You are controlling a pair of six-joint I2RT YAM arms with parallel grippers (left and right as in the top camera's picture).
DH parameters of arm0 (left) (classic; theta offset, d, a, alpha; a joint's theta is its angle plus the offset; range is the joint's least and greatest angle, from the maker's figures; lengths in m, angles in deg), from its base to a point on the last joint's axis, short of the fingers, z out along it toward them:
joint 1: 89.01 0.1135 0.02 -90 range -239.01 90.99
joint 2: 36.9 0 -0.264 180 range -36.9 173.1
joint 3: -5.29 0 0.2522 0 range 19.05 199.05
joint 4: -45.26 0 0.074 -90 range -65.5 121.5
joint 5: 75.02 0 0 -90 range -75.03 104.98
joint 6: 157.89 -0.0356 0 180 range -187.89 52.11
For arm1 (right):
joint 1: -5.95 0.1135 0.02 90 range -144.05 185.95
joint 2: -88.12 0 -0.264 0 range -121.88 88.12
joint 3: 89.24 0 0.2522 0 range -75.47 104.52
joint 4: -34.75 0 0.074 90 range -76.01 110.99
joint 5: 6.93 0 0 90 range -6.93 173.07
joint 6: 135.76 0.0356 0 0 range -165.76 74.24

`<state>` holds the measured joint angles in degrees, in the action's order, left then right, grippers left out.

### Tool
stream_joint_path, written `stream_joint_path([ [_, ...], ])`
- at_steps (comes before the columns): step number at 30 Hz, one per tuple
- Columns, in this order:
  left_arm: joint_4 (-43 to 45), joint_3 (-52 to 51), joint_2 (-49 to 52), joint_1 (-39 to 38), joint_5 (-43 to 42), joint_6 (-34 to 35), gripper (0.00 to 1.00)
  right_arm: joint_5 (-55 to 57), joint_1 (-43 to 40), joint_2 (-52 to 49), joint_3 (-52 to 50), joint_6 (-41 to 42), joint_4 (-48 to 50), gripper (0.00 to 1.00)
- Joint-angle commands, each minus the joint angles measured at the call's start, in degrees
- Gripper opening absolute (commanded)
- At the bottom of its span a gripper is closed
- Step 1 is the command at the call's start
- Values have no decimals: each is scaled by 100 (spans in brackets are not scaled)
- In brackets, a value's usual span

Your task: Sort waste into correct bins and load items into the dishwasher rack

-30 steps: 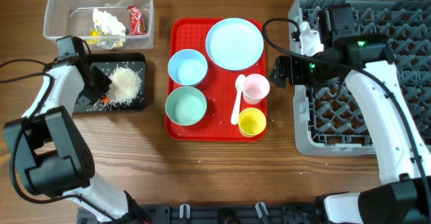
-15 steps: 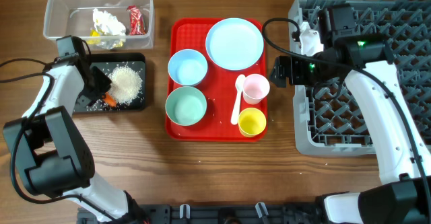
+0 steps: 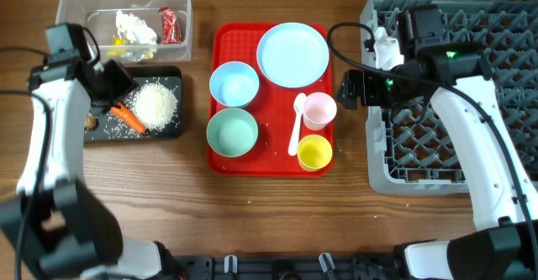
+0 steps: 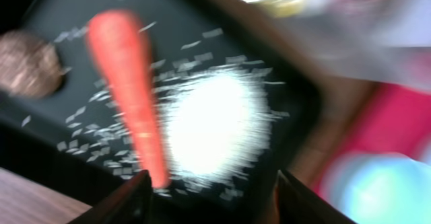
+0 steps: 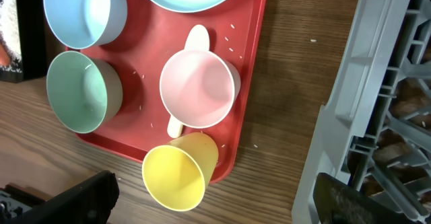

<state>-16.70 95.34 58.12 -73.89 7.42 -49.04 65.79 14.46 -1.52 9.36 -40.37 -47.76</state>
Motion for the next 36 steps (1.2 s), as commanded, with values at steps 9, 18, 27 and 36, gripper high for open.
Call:
stream_joint_path([
  [9, -391, 144, -1051, -1766, -802, -951, 89, 98, -9, -15, -11, 79, 55, 96],
  [18, -393, 144, -1034, -2476, -787, -944, 100, 98, -9, -15, -11, 72, 107, 96],
  [27, -398, 144, -1025, -2787, -684, -944, 100, -232, 0, -15, -11, 63, 382, 96],
  [36, -127, 144, -1027, -2162, -26, -901, 100, -675, 339, -15, -11, 59, 785, 95],
])
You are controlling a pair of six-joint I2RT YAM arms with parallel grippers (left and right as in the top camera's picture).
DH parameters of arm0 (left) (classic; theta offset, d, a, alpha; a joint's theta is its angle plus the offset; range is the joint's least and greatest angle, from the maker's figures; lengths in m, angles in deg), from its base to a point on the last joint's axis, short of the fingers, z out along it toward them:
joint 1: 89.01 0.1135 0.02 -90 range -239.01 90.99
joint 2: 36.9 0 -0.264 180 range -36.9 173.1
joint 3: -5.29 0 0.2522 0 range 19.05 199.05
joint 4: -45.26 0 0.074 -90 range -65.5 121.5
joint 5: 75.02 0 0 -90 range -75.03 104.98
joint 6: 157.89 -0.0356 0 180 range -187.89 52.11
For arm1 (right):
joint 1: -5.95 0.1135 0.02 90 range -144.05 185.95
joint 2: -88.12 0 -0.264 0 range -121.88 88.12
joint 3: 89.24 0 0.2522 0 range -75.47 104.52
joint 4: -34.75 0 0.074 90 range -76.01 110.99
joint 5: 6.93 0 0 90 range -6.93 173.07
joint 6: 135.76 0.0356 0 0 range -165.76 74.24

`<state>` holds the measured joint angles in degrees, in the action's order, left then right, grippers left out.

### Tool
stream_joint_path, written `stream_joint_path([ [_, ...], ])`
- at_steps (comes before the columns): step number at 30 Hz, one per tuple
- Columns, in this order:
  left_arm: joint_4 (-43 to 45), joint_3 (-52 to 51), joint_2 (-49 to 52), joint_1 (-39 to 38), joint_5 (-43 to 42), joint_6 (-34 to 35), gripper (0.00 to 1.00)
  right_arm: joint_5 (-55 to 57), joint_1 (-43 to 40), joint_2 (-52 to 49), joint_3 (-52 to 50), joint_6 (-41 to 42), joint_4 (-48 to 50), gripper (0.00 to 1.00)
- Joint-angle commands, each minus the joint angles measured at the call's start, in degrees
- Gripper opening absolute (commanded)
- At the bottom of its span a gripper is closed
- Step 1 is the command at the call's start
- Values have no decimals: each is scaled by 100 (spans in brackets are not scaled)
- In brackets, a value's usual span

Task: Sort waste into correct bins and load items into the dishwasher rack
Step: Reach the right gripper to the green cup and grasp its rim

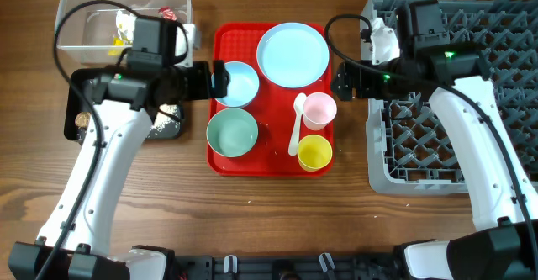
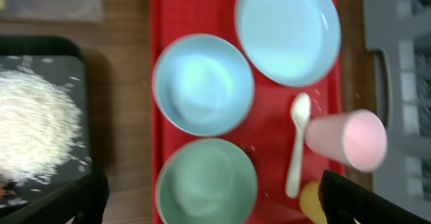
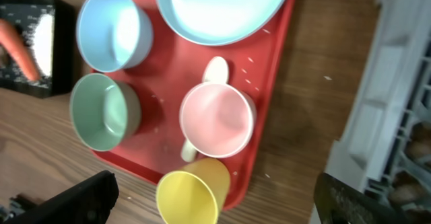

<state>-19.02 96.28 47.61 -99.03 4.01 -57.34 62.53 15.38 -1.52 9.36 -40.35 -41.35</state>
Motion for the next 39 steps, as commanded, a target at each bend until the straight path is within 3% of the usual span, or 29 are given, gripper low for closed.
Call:
stream_joint_path([
  [1, 151, 50, 24, 490, 315, -70, 100, -350, 330, -15, -11, 59, 197, 95],
  [9, 411, 50, 24, 1878, 315, -72, 100, -299, 1679, -15, -11, 457, 1014, 95],
  [14, 302, 50, 24, 2354, 313, -72, 100, 221, 2455, -103, -11, 944, 1504, 95],
  [23, 302, 50, 24, 2472, 313, -72, 100, 846, 3198, -1056, -11, 1596, 1759, 87],
  [32, 302, 50, 24, 2472, 313, -72, 100, 1180, 3261, -2017, -11, 2334, 1727, 72],
  [39, 302, 50, 24, 2472, 313, -72, 100, 1373, 3261, -2583, -11, 2520, 1744, 66],
])
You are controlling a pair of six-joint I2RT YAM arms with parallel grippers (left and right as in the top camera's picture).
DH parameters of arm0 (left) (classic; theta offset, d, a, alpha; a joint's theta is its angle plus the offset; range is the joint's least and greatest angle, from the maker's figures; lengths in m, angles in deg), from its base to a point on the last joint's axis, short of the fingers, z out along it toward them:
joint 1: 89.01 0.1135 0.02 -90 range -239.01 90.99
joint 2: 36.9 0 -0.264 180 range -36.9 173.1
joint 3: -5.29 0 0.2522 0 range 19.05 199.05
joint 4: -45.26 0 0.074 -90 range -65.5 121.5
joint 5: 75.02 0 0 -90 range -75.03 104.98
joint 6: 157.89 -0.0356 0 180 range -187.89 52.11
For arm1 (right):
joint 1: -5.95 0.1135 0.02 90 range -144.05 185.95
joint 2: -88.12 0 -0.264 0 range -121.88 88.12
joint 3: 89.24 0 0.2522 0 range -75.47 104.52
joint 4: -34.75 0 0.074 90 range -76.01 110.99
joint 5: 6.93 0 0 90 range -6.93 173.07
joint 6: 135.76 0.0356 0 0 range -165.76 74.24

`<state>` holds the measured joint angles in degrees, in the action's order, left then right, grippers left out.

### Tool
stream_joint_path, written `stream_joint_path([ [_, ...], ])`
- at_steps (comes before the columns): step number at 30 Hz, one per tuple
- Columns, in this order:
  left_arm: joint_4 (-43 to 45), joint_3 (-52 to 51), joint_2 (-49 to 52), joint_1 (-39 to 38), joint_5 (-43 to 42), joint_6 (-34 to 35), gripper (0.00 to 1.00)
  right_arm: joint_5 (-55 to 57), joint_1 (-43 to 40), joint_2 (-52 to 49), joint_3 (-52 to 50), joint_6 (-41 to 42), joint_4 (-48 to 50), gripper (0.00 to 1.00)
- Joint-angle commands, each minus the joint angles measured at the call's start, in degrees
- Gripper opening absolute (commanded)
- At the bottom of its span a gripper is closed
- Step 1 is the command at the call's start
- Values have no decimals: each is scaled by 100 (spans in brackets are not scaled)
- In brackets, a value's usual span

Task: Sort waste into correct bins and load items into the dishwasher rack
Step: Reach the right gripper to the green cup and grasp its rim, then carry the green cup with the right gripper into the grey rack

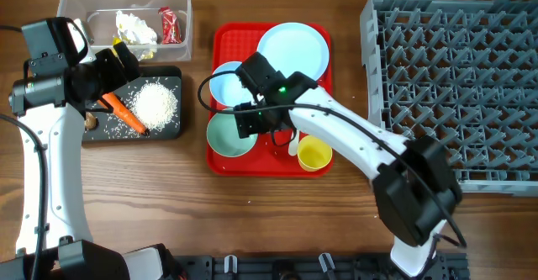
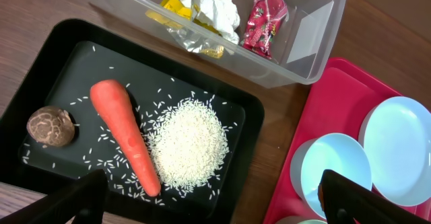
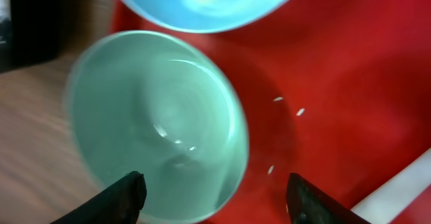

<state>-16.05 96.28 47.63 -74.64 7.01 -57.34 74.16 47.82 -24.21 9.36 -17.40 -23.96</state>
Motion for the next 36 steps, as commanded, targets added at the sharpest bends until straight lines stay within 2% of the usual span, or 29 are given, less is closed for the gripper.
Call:
stream_joint_path([
  [1, 4, 50, 22, 33, 13, -72, 100, 210, 17, -389, -11, 225, 9, 65],
  [3, 4, 50, 22, 33, 13, -72, 100, 210, 17, -481, -11, 223, 13, 57],
  [4, 4, 50, 22, 33, 13, -72, 100, 210, 17, -525, -11, 223, 17, 49],
  [12, 4, 50, 22, 33, 13, -72, 100, 308, 15, -542, -11, 227, 98, 5],
  [19, 4, 50, 22, 33, 13, -72, 100, 317, -11, -503, -9, 225, 52, 4],
  [25, 4, 50, 22, 33, 13, -72, 100, 433, -9, 76, 232, 136, -468, 4],
  [32, 4, 50, 22, 33, 13, -72, 100, 1703, -17, 1338, 254, -452, -586, 5],
  [36, 0, 50, 22, 33, 13, -72, 100, 3176, -26, 2006, 254, -769, -588, 4],
])
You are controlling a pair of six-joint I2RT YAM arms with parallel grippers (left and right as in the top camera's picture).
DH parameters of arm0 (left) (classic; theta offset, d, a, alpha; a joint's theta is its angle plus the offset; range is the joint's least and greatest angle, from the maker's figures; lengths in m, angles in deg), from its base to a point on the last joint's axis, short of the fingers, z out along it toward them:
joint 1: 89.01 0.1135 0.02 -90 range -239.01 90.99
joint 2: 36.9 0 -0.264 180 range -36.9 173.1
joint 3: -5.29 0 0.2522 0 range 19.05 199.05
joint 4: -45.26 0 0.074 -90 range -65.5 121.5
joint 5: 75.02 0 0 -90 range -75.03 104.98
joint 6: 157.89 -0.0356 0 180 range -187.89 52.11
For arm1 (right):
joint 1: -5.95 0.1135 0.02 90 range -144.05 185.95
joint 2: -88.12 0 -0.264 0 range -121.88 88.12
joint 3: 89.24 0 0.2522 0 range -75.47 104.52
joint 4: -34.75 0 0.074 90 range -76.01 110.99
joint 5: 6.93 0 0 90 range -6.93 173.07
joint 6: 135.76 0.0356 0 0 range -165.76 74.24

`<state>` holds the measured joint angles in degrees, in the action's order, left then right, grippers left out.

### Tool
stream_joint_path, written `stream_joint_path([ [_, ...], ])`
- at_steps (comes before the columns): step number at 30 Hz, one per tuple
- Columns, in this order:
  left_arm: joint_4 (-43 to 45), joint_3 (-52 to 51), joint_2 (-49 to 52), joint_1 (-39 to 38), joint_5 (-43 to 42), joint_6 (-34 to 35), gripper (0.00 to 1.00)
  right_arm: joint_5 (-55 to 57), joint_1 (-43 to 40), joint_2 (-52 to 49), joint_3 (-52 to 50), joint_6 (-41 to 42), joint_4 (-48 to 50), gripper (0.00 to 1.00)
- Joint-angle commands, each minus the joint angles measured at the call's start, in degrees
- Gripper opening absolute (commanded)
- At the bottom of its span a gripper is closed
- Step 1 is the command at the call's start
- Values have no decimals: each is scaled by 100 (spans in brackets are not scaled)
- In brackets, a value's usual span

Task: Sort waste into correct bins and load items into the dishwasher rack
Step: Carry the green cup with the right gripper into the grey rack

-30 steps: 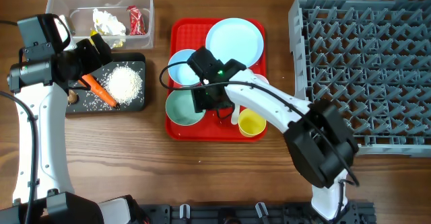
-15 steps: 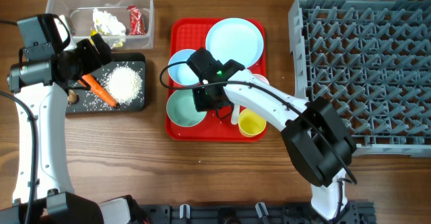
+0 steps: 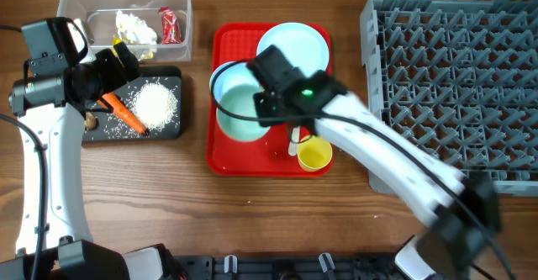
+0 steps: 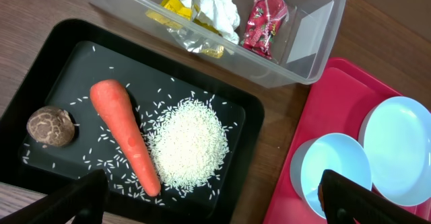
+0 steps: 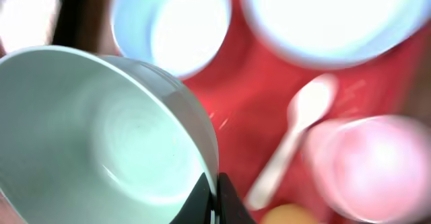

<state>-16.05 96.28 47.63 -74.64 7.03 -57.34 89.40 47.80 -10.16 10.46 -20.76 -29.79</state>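
My right gripper (image 5: 214,198) is shut on the rim of the green bowl (image 5: 101,150), which hangs tilted above the red tray (image 3: 269,158). In the overhead view that green bowl (image 3: 239,112) partly covers the blue bowl (image 5: 172,29). On the tray are the blue plate (image 3: 294,49), white spoon (image 5: 296,130), pink cup (image 5: 377,163) and yellow cup (image 3: 315,154). My left gripper (image 4: 212,210) is open high above the black tray (image 4: 81,56), which holds a carrot (image 4: 124,133), a mushroom (image 4: 50,126) and rice (image 4: 188,143).
A clear bin (image 3: 123,19) with crumpled tissue and wrappers stands at the back left. The grey dishwasher rack (image 3: 454,87) fills the right side. Bare wooden table (image 3: 168,213) lies in front of both trays.
My right gripper was open at the green bowl on the tray. Now it is shut on the rim and the bowl is raised and tilted. The left arm has not moved.
At first my left gripper hung low over the carrot and my right one by the rack's left edge. Then the left was over the red tray. Later it was back above the black tray while the right stood open at the green bowl, which it now holds.
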Motion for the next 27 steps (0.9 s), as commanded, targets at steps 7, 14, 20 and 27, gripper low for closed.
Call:
stream_joint_path([
  [7, 0, 50, 22, 33, 11, -72, 100, 4878, -616, 739, 138, -1480, 667, 4],
  [14, 0, 50, 22, 33, 13, -72, 100, 5278, -1923, 332, 138, -3314, 2852, 4],
  [20, 0, 50, 22, 33, 11, -72, 100, 4957, -2806, -420, 138, -4437, 4301, 4],
  [27, 0, 50, 22, 33, 11, -72, 100, 5591, -3152, -1672, 138, -6559, 6297, 4],
])
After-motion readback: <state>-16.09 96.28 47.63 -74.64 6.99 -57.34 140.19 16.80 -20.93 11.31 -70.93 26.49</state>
